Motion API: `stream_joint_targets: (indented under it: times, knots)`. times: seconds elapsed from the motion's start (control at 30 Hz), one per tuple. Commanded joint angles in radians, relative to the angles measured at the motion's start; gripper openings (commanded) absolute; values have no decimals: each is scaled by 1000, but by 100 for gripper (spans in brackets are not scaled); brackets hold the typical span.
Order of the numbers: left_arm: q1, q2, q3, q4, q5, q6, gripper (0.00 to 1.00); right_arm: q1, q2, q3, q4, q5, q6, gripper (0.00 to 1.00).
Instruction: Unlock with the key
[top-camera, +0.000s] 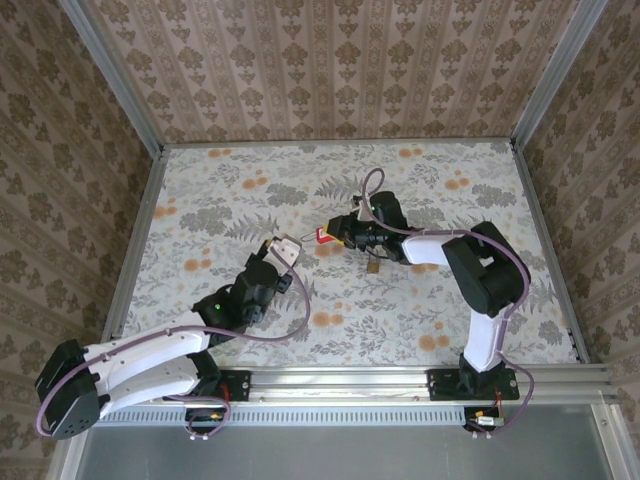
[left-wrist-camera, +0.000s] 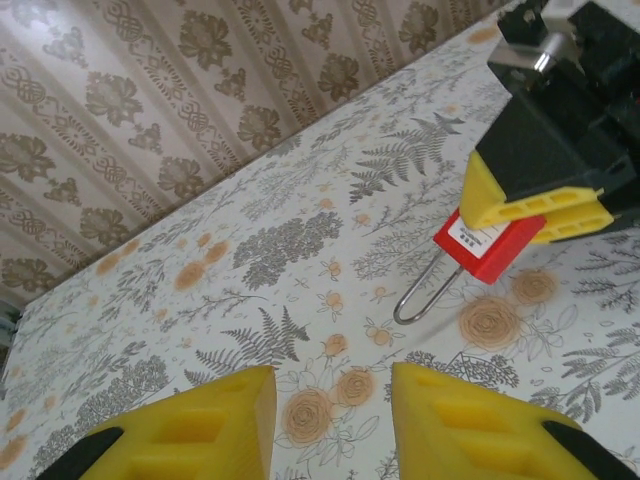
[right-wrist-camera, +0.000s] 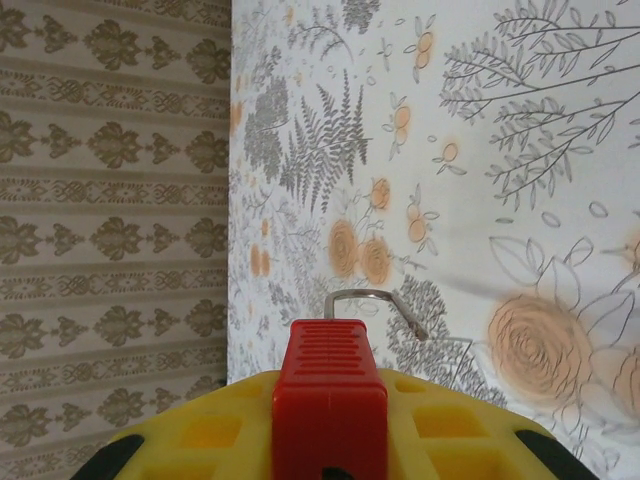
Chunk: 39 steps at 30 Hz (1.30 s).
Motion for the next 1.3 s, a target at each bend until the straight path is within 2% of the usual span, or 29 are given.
stream_joint_targets:
  times: [0.0, 0.23, 0.9, 1.27]
  knots:
    - [13, -10, -18, 0, -1, -27, 35, 5, 59, 44, 75, -2, 2, 8]
    - [17, 15, -17, 25, 1, -14, 33, 15, 88, 45, 76, 3, -17, 8]
    - [19, 17, -11, 35, 13, 2, 28, 28, 95, -93, 176, -7, -4, 7]
    - [19, 54, 12, 29, 33, 2, 33, 23, 123, -102, 168, 5, 25, 17]
